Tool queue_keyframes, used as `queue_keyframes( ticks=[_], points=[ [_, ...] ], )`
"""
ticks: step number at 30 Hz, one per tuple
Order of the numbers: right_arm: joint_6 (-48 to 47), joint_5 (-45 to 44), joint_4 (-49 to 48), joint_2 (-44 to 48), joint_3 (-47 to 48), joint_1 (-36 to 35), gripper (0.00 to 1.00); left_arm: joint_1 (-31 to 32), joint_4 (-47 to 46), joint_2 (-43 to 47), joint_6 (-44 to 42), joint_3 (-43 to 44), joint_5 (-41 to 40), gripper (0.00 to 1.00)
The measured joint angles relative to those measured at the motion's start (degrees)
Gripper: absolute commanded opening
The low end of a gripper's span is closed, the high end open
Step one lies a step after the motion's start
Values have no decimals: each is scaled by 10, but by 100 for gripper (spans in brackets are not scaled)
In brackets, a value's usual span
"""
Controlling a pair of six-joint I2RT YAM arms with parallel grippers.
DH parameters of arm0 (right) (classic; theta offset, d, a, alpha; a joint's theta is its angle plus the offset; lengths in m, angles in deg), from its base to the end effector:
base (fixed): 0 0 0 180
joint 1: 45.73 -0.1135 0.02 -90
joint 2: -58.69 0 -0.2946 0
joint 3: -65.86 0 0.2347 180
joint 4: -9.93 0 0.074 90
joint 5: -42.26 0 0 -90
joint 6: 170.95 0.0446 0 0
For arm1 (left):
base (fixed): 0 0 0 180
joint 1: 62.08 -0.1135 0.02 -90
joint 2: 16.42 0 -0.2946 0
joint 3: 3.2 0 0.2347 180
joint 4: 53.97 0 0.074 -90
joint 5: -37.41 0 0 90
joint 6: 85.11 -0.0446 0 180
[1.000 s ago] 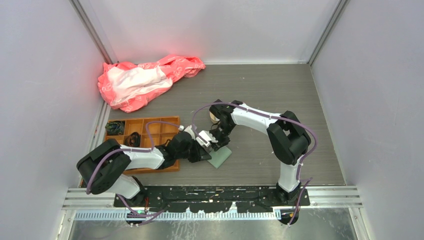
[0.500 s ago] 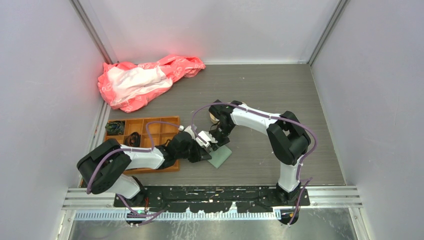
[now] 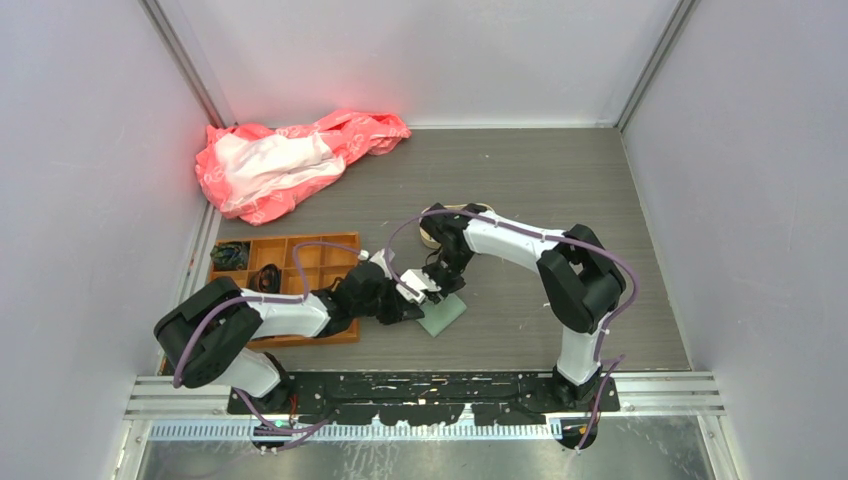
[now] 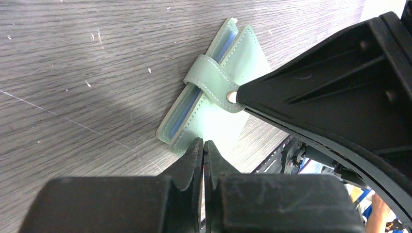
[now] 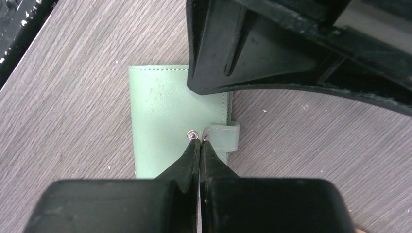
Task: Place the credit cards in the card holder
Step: Close the card holder at the center of the board.
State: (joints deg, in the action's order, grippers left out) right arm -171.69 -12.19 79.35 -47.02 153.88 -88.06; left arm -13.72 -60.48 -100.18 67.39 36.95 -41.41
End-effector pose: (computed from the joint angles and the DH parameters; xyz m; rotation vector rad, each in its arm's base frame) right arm 0.2257 0.2407 0.2156 -2.5218 1.0705 0.7727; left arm 0.1609 -0.1939 0.1734 -0.1883 2.5143 -1.1715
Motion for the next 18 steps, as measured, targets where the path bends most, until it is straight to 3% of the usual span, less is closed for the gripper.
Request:
queue_keyframes(
  ticks=[11,18],
  points=[
    [-9,-20,-11,12,-23,0,1,0,5,0,-1,17,16,11],
    [-7,-20,-22,17,-33,0,1,0,-13,-18,3,35,43,5]
  ],
)
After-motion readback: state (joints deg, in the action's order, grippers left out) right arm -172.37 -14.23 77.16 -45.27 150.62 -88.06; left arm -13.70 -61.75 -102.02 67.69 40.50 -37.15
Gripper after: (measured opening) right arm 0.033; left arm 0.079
